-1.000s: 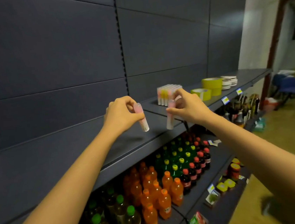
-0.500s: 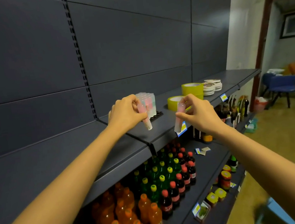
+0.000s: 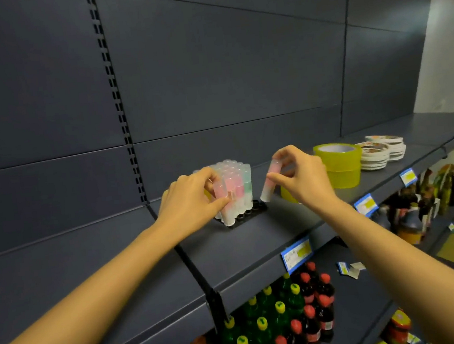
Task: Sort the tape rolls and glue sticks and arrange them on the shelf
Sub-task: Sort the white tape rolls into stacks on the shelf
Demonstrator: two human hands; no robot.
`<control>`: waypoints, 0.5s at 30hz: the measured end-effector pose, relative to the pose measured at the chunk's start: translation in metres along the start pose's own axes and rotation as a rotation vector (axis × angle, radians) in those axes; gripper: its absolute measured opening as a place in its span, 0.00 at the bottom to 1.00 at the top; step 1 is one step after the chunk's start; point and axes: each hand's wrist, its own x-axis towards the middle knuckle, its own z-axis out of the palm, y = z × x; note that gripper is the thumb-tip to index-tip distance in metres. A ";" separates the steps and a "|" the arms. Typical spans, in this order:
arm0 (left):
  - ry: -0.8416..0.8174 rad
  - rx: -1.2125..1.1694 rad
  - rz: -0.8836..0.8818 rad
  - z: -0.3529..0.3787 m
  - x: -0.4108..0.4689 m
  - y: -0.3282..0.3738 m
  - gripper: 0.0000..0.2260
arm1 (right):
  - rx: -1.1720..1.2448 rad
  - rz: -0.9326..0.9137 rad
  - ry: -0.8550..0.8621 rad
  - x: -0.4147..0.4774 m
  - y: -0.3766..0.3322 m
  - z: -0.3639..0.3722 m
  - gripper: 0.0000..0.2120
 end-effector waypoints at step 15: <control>0.157 0.102 -0.218 0.029 0.005 0.014 0.13 | -0.136 -0.330 -0.355 0.063 0.038 0.027 0.15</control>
